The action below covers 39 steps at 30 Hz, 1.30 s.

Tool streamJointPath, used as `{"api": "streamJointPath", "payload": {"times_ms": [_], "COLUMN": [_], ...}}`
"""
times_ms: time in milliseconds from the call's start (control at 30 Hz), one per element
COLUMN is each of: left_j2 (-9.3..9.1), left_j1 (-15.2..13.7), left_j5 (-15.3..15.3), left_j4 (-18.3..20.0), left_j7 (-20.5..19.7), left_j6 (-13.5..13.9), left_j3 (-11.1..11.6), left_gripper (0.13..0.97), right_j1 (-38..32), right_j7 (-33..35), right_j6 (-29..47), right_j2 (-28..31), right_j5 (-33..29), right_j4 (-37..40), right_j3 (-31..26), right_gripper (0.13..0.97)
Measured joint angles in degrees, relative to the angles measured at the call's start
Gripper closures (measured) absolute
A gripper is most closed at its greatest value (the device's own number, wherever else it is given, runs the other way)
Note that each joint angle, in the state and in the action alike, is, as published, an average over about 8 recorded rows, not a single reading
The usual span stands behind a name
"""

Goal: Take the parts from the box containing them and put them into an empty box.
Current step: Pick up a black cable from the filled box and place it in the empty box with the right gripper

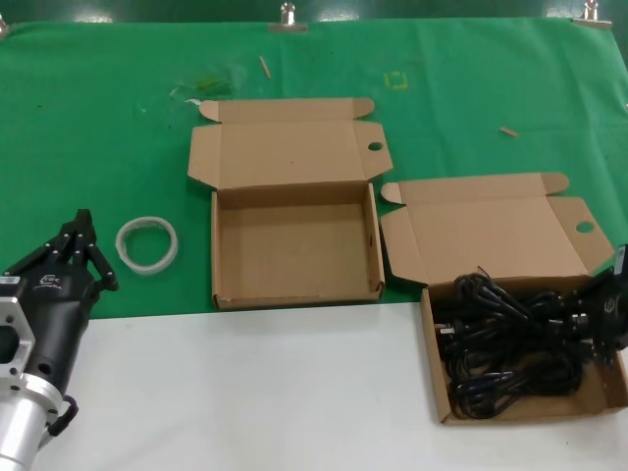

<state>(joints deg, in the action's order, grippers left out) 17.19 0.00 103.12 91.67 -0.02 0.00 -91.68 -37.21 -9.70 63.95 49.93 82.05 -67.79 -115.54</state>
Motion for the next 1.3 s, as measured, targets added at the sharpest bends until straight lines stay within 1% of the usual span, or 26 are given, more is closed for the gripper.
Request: {"api": "streamJointPath", "payload": {"times_ms": [233,567,767,1300], "left_j2": [0.00,0.00,0.00,0.00], "left_j1": [0.0,0.0,0.0,0.0], "left_j5": [0.0,0.0,0.0,0.0], "left_j4": [0.0,0.0,0.0,0.0], "left_j7": [0.0,0.0,0.0,0.0], "left_j6": [0.0,0.0,0.0,0.0], "left_j3": [0.0,0.0,0.0,0.0], "left_gripper": [0.957,0.957,0.957,0.957], "right_j1": [-2.5,-7.2,-11.0,-19.6], "right_j7": [1.7,5.1,8.1,15.3], "right_j6": [1.1,1.5,1.3,-0.7], "right_j2": [-0.3,-3.6,-7.4,-19.5], "right_j5": [0.7,-1.0,-2.7,-7.0], "right_j4": [-0.8,-0.8,1.4,11.0], "right_j3": [0.3,-1.4,-3.4,-8.8], "right_gripper": [0.883,0.883,0.883,0.883]}}
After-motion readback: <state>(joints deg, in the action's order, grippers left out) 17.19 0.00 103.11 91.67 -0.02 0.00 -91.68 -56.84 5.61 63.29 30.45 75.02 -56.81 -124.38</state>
